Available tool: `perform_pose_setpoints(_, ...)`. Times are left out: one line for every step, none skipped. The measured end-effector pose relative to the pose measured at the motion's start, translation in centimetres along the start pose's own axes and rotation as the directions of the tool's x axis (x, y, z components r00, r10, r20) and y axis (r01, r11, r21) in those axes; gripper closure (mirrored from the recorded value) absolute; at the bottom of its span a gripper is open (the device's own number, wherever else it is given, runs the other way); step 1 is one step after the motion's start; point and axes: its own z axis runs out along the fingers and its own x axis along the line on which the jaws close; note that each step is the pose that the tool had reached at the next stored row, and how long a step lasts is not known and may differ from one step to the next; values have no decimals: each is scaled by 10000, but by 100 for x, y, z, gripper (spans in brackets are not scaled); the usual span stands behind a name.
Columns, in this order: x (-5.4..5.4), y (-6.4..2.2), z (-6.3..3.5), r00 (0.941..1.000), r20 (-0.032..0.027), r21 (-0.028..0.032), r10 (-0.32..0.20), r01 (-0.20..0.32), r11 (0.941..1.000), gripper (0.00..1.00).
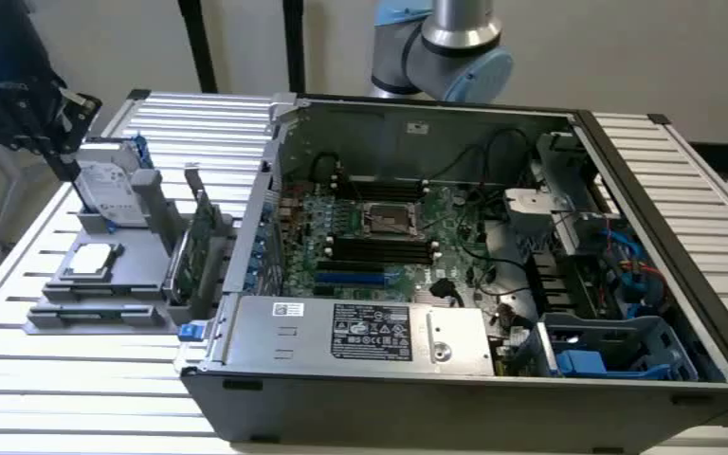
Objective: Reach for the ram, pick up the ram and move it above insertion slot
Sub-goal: 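Reach for the ram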
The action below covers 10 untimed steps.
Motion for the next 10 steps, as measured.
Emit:
perform_pose_setpoints(0, 0, 0, 10000, 0, 0, 0, 0, 10000, 89)
perform_pose_setpoints(0, 0, 0, 10000, 0, 0, 0, 0, 10000, 89)
perform_pose_setpoints(0, 0, 0, 10000, 0, 0, 0, 0, 10000, 89)
perform_pose_setpoints(0, 0, 0, 10000, 0, 0, 0, 0, 10000, 89)
perform_pose_setpoints(0, 0, 0, 10000, 0, 0, 0, 0, 10000, 89)
perform_pose_setpoints(0, 0, 0, 10000, 0, 0, 0, 0, 10000, 89)
perform_pose_setpoints(0, 0, 0, 10000, 0, 0, 0, 0, 10000, 89)
perform_pose_setpoints(0, 0, 0, 10000, 0, 0, 1, -1, 10000, 89)
perform_pose_setpoints(0, 0, 0, 10000, 0, -1, 0, 0, 10000, 89)
perform_pose_setpoints(0, 0, 0, 10000, -1, 1, 0, 0, 10000, 89)
